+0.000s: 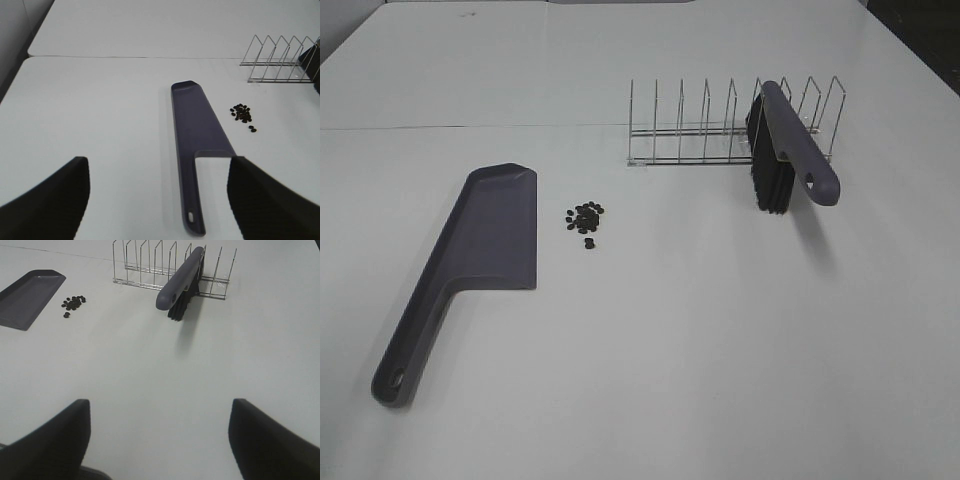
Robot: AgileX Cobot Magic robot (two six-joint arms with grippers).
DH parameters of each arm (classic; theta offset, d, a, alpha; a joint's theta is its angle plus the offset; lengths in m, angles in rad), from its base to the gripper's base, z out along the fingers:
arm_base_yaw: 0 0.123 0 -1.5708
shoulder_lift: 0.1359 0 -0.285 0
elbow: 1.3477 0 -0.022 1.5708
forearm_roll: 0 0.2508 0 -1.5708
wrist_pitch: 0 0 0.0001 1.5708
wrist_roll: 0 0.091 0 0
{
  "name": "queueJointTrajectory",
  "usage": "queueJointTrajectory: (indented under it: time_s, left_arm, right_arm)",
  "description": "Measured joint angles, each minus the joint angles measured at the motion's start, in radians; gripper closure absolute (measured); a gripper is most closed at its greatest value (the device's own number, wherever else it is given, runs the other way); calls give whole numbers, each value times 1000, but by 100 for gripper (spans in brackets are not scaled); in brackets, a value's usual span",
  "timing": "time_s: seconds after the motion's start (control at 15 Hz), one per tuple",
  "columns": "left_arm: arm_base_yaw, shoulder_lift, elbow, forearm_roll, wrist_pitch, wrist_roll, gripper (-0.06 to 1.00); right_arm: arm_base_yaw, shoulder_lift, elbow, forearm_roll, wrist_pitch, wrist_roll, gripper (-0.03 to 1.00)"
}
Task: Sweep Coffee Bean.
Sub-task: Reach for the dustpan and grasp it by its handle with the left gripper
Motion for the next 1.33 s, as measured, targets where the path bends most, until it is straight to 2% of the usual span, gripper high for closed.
queueJointTrajectory:
  time_s: [0.07,0.2,0.27,0.33,0.67,0.87,1.07,1.33]
  left_arm:
    - [0,94,-16,-41,-28,0,23]
    - [0,254,-64,-74,-40,12,23]
    - [0,478,-146,-84,-17,35,23]
    - [0,593,-195,-85,-3,38,23]
    - [-14,1022,-411,-85,91,44,23]
    - [-95,1232,-503,-67,109,44,23]
    - [-158,1391,-526,-52,108,18,20]
    - [-212,1463,-527,-28,91,-19,20]
  right_arm:
    - [0,0,0,0,0,0,29]
    - [0,0,0,0,0,0,29]
    - [0,0,0,0,0,0,29]
    - [0,0,0,0,0,0,29]
    - [0,0,0,0,0,0,29]
    - [0,0,0,0,0,0,29]
    - [0,0,0,0,0,0,29]
    - [0,0,0,0,0,0,29]
